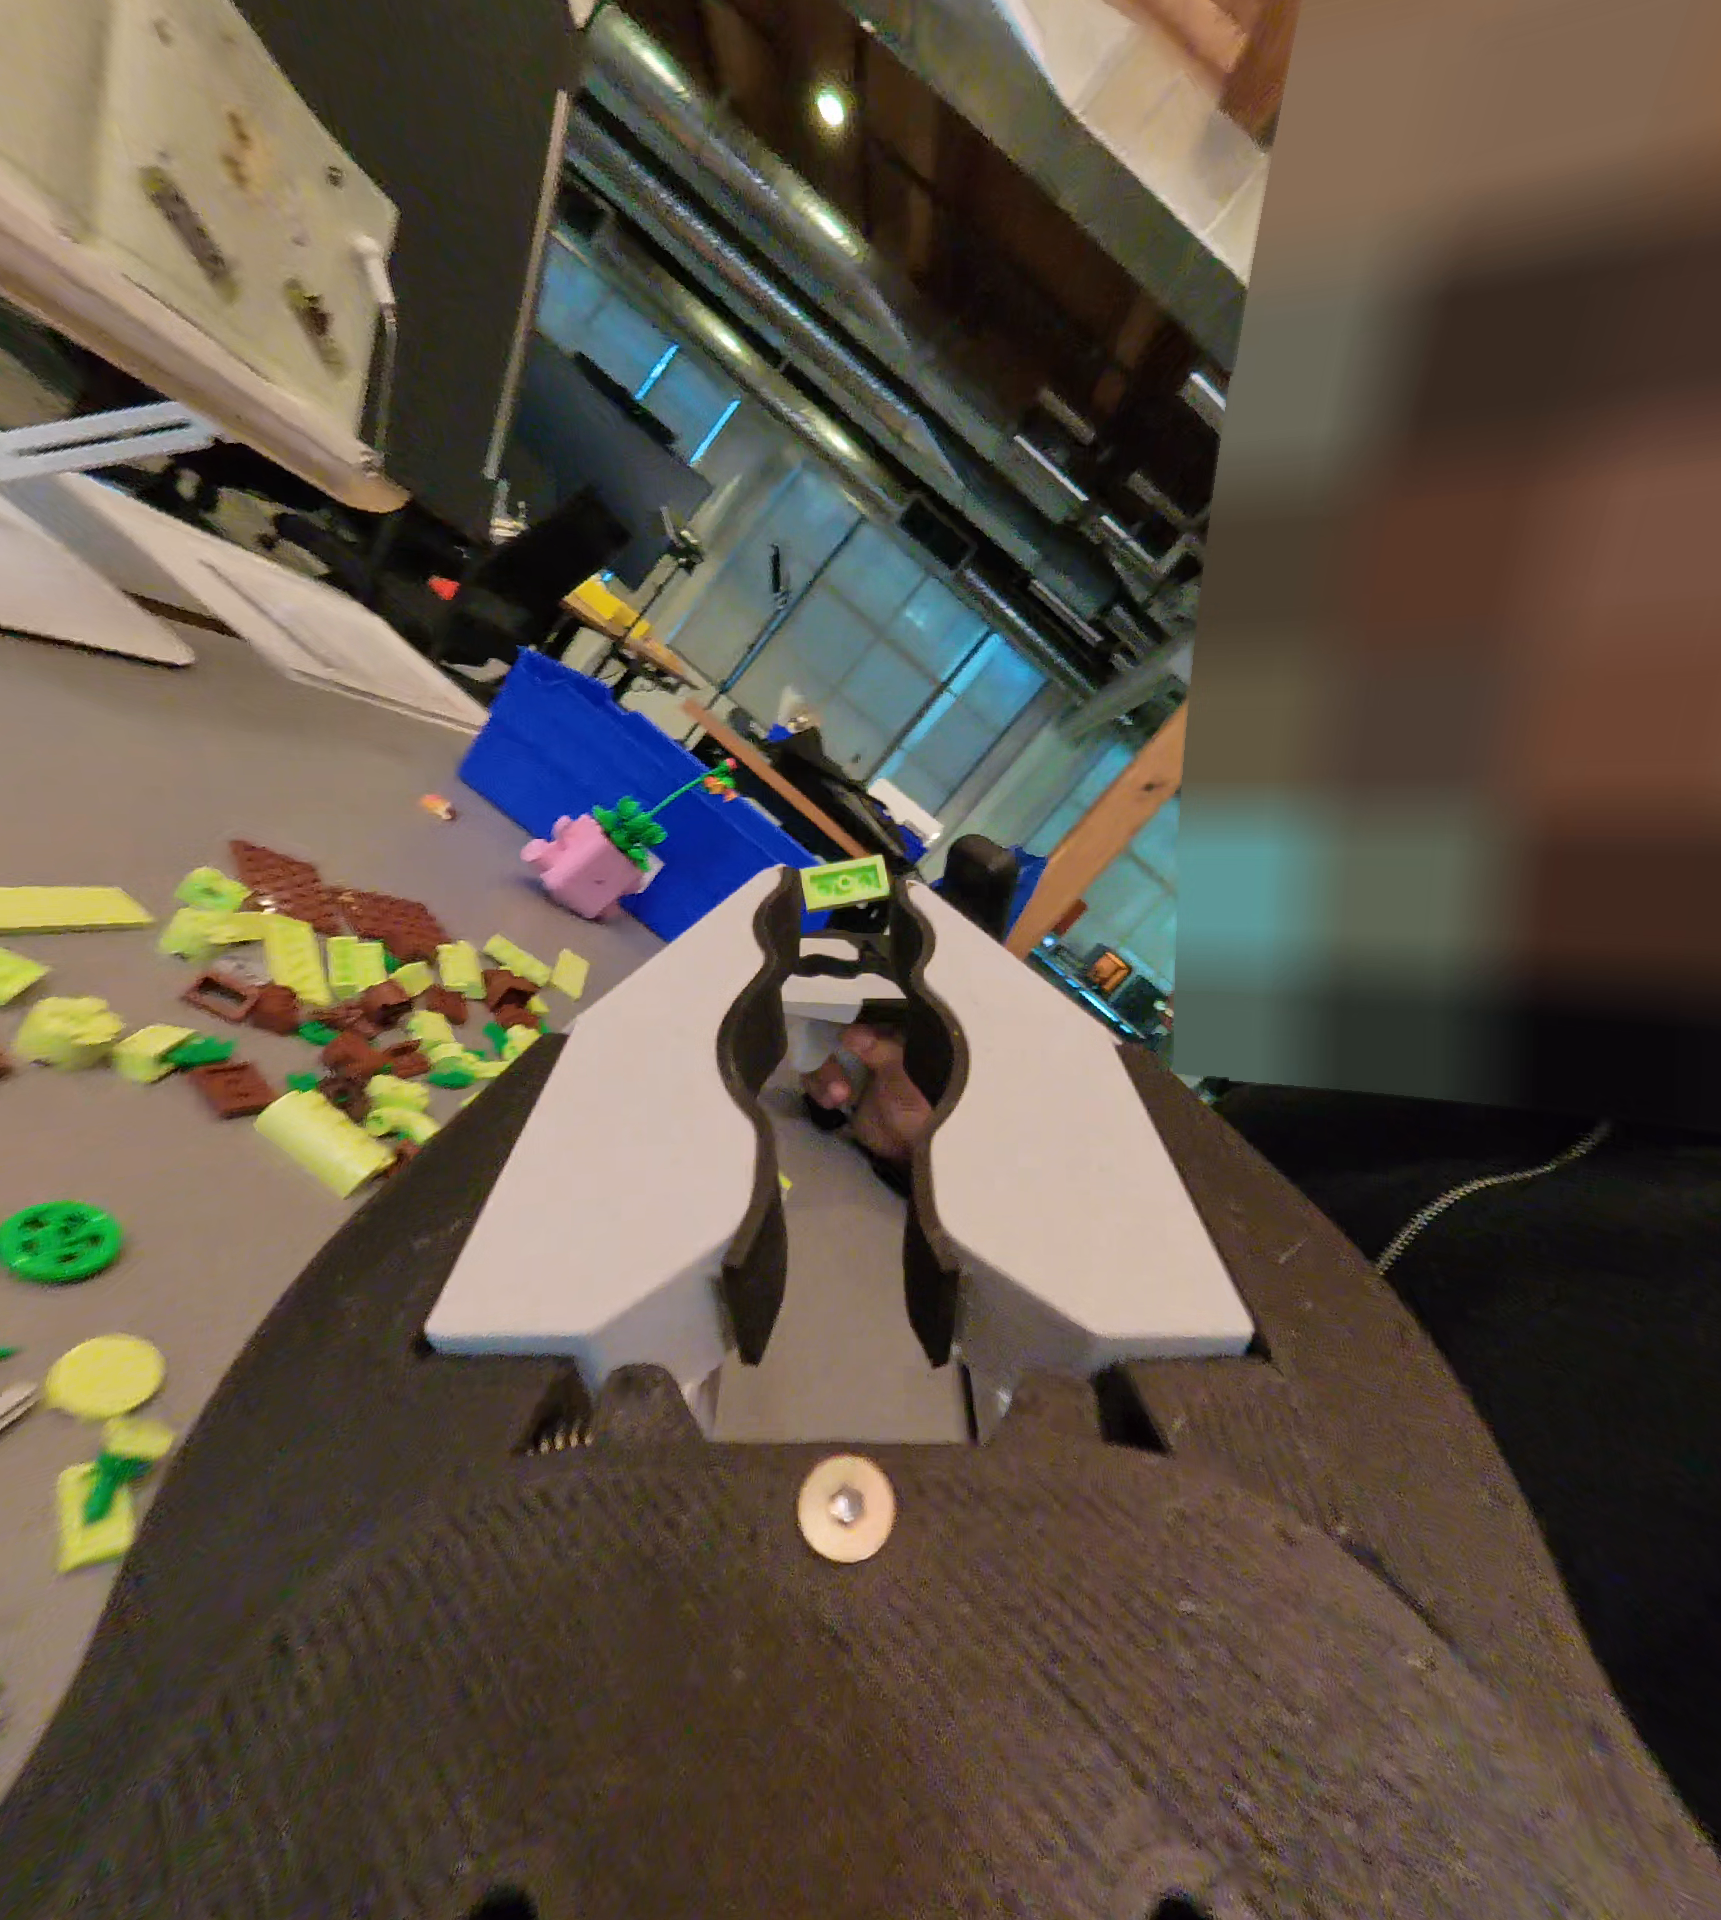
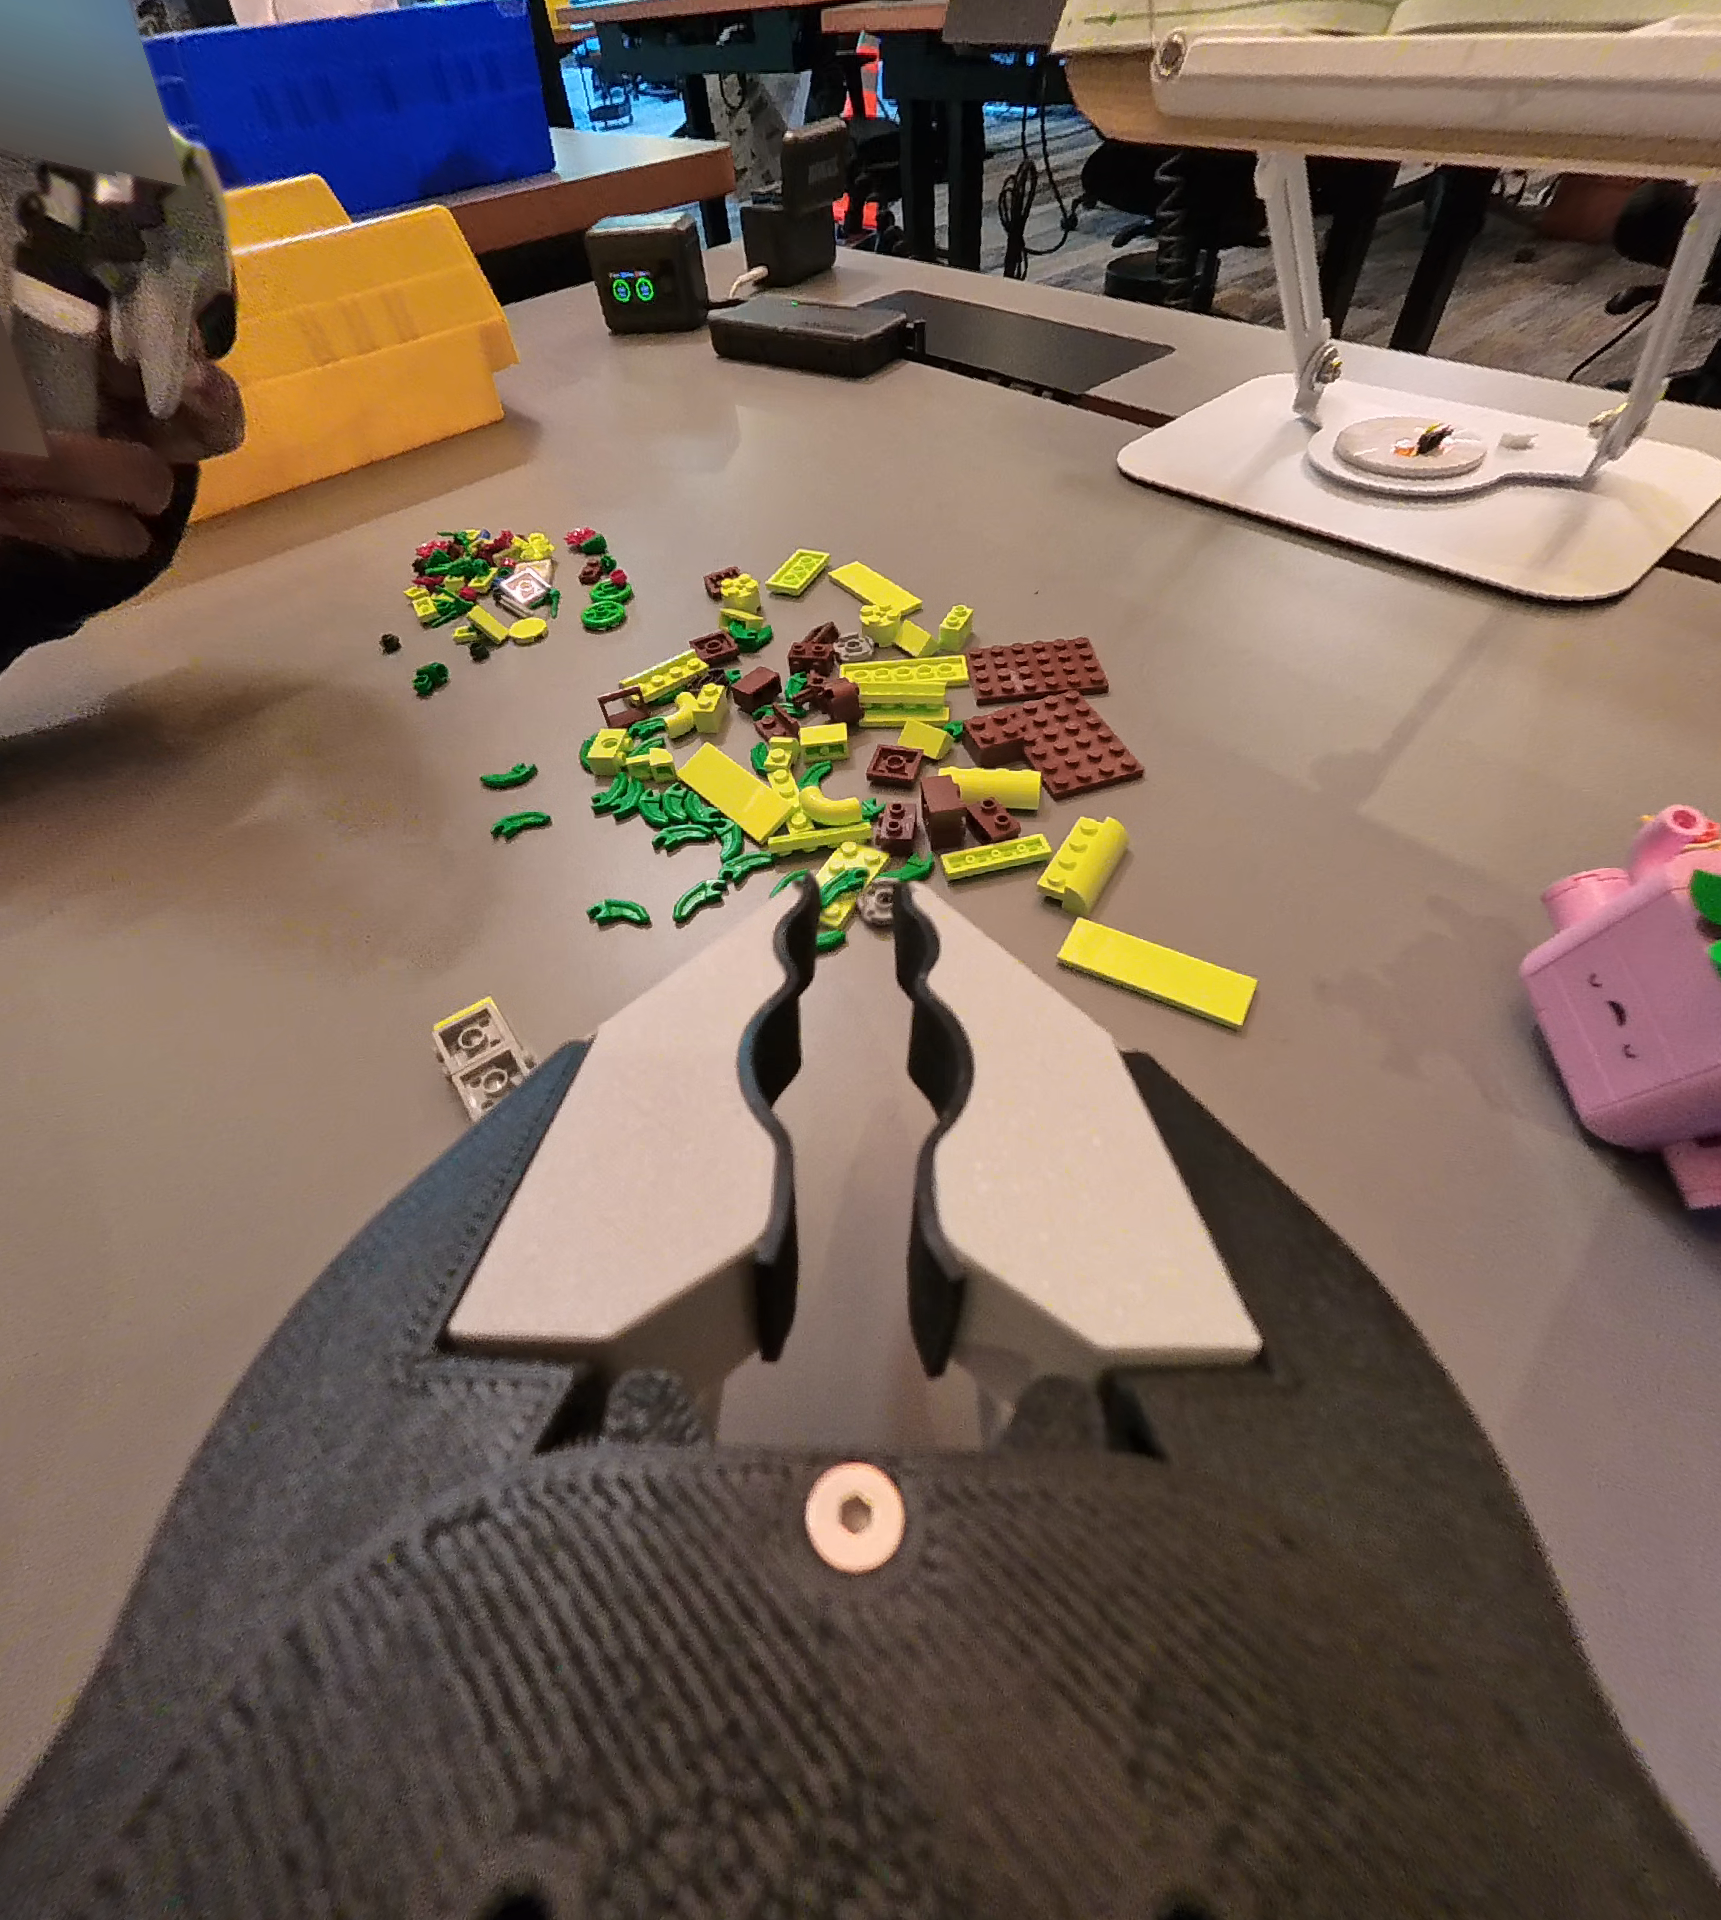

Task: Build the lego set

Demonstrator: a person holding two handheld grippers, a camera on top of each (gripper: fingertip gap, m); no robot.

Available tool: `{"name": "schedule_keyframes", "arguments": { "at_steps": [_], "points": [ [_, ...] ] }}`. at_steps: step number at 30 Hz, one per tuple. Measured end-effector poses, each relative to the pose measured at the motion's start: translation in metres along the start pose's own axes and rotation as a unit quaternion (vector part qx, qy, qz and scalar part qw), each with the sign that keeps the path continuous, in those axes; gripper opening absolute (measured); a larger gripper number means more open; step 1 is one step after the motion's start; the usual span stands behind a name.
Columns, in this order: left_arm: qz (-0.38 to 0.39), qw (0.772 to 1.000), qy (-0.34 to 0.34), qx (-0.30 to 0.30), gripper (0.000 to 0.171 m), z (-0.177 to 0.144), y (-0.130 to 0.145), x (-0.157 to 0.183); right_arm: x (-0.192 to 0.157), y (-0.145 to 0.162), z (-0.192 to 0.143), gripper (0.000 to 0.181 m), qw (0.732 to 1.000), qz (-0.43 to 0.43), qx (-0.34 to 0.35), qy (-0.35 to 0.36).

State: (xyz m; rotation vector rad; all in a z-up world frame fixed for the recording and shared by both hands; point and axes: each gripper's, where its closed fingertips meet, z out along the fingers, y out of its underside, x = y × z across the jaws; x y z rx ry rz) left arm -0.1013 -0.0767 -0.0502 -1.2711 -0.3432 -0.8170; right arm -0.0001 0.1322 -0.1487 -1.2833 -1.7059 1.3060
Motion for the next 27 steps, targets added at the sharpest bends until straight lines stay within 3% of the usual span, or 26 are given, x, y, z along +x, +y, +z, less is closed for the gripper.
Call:
{"name": "schedule_keyframes", "arguments": {
  "at_steps": [5, 11, 17, 23, 27],
  "points": [
    [-0.034, 0.998, 0.056, -0.004, 0.013, 0.022, 0.013, 0.017, -0.004, -0.015, -0.008, 0.010, 0.998, -0.039, 0.055, 0.020],
    [-0.124, 0.982, 0.132, -0.055, 0.013, 0.073, 0.066, 0.039, -0.073, -0.055, -0.020, 0.012, 0.971, -0.153, 0.177, -0.042],
    [-0.186, 0.963, 0.162, -0.110, 0.013, 0.105, 0.118, 0.052, -0.118, -0.061, -0.019, 0.013, 0.952, -0.225, 0.193, -0.075],
    [-0.212, 0.955, 0.173, -0.112, 0.013, 0.108, 0.127, 0.055, -0.136, -0.065, -0.021, 0.018, 0.946, -0.233, 0.200, -0.102],
    [-0.223, 0.952, 0.179, -0.113, 0.013, 0.108, 0.129, 0.057, -0.138, -0.065, -0.020, 0.005, 0.944, -0.247, 0.199, -0.091]
  ]
}}
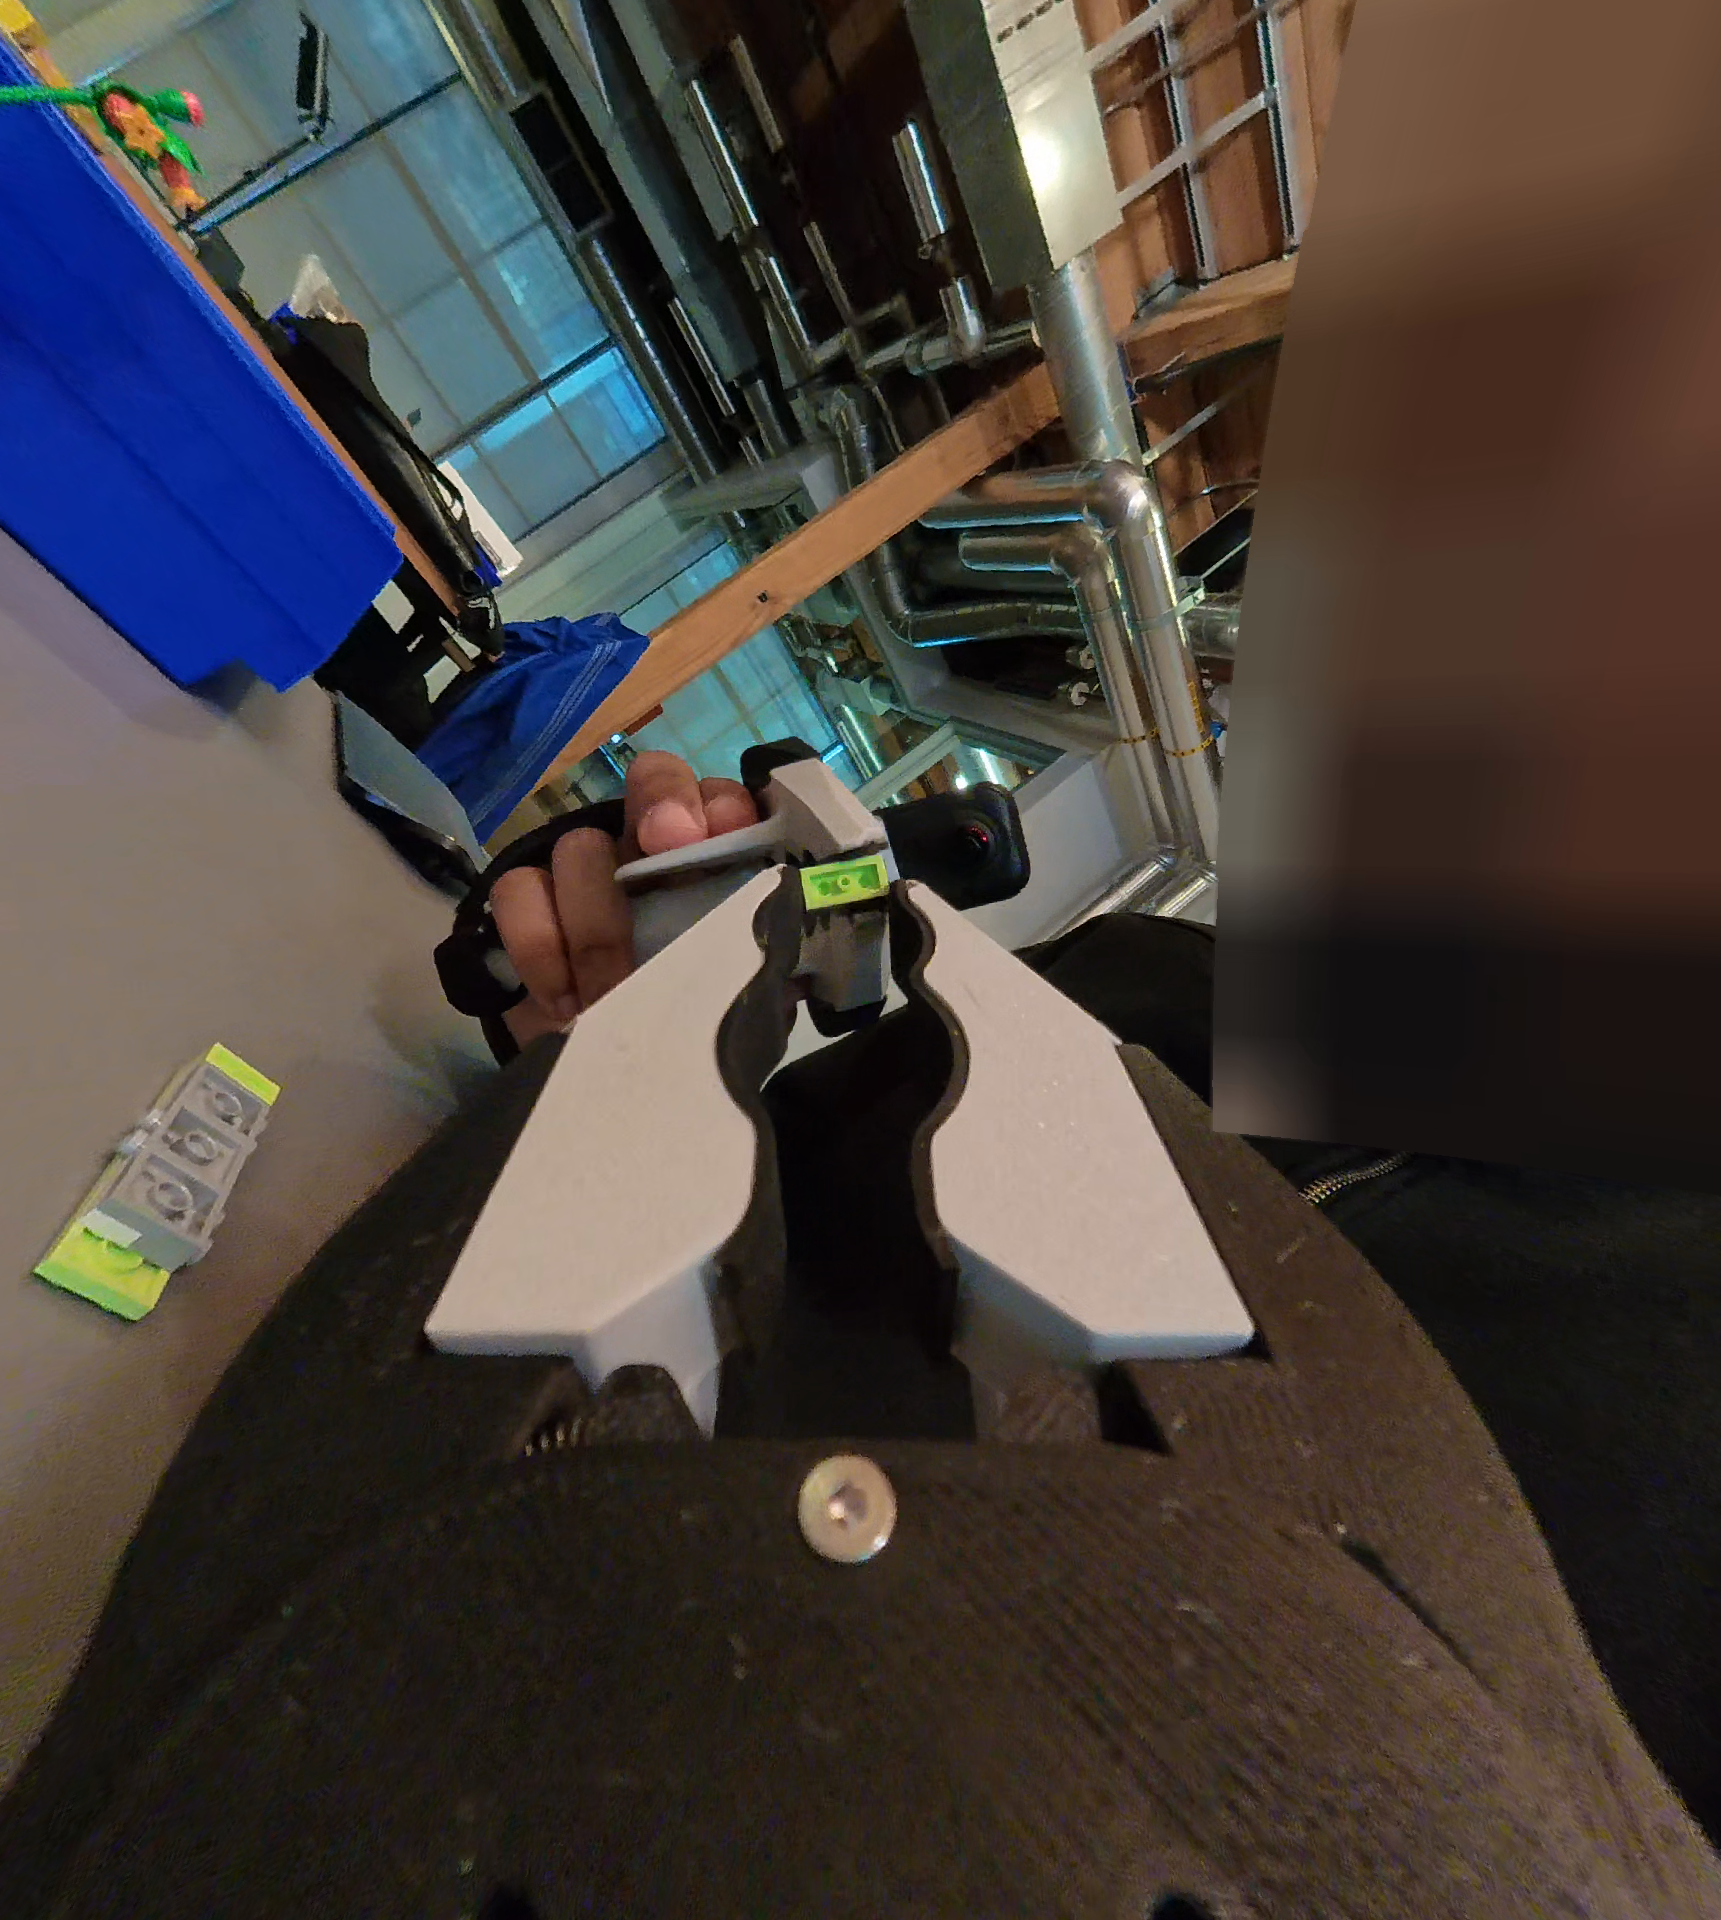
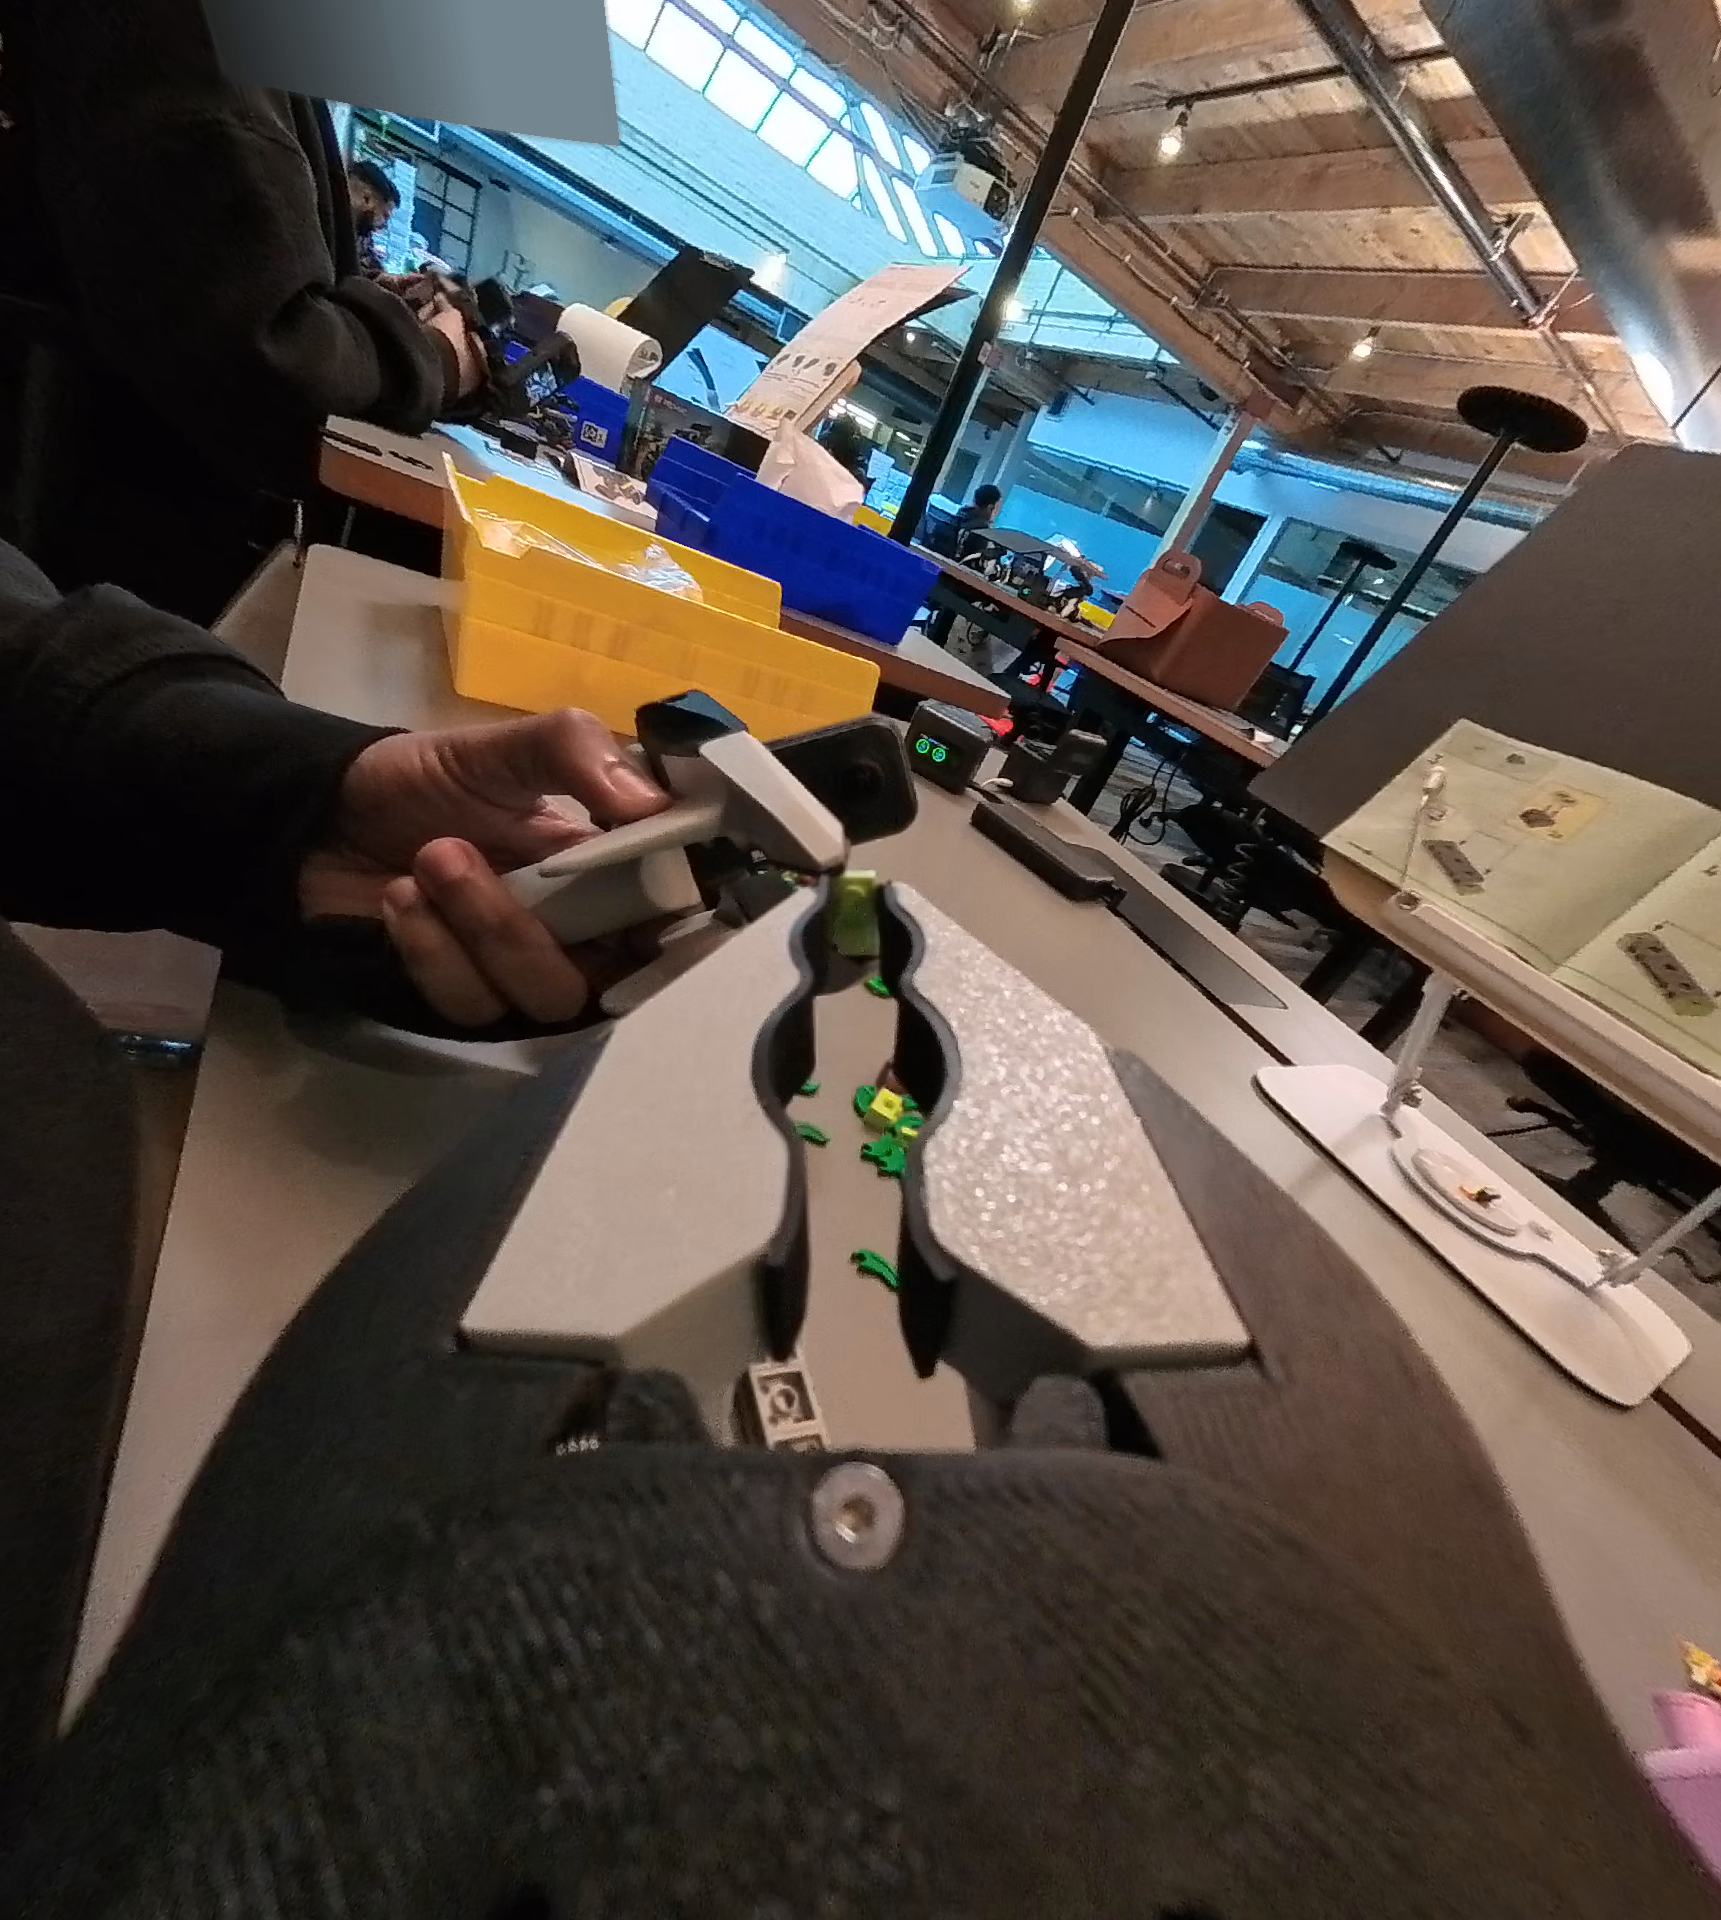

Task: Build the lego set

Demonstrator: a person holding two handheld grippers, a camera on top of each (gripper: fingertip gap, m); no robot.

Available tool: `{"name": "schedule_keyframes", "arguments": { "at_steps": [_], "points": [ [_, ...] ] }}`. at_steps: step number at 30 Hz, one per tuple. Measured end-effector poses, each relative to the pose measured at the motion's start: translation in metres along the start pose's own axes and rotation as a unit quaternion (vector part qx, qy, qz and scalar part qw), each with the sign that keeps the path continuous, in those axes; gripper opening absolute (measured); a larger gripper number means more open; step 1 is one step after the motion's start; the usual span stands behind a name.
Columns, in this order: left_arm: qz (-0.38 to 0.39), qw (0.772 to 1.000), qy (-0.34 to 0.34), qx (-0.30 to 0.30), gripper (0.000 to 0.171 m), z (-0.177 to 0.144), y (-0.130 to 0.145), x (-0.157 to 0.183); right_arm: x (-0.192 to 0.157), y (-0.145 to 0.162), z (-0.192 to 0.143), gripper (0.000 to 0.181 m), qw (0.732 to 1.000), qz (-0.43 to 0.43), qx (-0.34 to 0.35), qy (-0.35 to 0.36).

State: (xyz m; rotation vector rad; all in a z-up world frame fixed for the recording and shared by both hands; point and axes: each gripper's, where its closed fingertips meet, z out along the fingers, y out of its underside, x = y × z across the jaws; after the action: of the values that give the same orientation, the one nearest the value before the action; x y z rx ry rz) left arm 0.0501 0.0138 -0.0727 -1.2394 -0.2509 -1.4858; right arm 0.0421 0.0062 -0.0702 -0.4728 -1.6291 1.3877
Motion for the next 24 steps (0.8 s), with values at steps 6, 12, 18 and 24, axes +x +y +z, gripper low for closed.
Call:
{"name": "schedule_keyframes", "arguments": {
  "at_steps": [6, 12, 18, 24],
  "points": [
    [0.022, 0.998, -0.056, 0.010, 0.033, -0.014, -0.010, -0.011, 0.005, 0.004, 0.002, 0.005, 1.000, 0.014, -0.023, 0.008],
    [0.163, 0.962, -0.215, 0.048, 0.038, -0.069, -0.050, -0.015, -0.041, 0.055, 0.017, 0.005, 0.950, 0.179, -0.215, -0.141],
    [0.271, 0.902, -0.336, 0.014, 0.033, -0.097, -0.056, -0.027, -0.073, 0.119, 0.018, 0.006, 0.890, 0.155, -0.399, -0.156],
    [0.296, 0.882, -0.366, -0.034, 0.030, -0.096, -0.046, -0.040, -0.072, 0.125, 0.026, 0.005, 0.891, 0.160, -0.401, -0.141]
  ]
}}
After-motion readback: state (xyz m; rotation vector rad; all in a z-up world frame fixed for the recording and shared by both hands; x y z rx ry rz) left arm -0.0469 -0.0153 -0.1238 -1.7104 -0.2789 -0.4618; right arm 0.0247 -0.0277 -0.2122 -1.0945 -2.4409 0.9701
